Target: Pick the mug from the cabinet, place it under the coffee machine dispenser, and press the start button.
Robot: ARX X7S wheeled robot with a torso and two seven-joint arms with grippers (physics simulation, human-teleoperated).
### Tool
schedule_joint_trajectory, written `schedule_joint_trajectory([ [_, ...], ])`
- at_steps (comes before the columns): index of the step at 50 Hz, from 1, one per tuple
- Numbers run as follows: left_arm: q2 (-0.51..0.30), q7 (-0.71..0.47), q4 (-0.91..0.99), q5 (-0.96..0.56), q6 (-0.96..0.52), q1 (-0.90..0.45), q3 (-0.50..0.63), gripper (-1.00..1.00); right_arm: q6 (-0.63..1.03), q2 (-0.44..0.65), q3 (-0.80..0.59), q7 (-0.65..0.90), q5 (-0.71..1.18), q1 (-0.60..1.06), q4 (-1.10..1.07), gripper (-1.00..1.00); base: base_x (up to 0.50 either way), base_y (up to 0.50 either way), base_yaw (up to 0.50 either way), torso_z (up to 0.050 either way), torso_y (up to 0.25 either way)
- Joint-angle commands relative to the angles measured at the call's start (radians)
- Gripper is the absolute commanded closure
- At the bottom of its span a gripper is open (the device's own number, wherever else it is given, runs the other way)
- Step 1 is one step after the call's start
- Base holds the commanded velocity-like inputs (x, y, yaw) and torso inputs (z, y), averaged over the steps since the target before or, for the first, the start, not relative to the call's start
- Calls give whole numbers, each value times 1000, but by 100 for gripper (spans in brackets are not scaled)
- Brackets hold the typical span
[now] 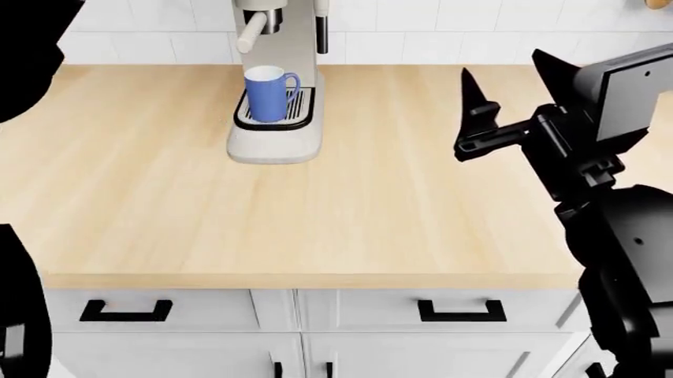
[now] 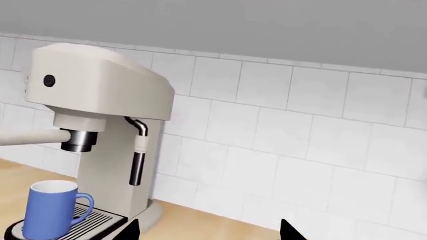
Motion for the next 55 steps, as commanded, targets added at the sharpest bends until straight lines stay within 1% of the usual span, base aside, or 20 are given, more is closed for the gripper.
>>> schedule_joint_trajectory([
  [1,57,46,-86,-4,46,-24,32,100,-35,-19,-18,-6,-9,18,59,-100,0,0,0,0,0],
  [6,76,66,-133,11,74,-31,57,100,-47,-24,-25,-10,-12,27,80,-100,0,0,0,0,0],
  [12,103,105,-236,35,106,-76,95,100,-73,-31,-33,-17,-18,26,108,-100,0,0,0,0,0],
  [21,127,132,-284,49,118,-103,138,100,-88,-30,-31,-18,-18,20,122,-100,0,0,0,0,0],
  [29,135,144,-331,46,110,-130,144,100,-97,-32,-34,-19,-18,23,134,-100,0,0,0,0,0],
  [42,130,138,-299,38,83,-133,160,100,-90,-28,-38,-14,-13,27,121,-100,0,0,0,0,0],
  [55,137,143,-333,44,98,-150,168,100,-119,-28,-33,-18,-14,15,149,-100,0,0,0,0,0],
])
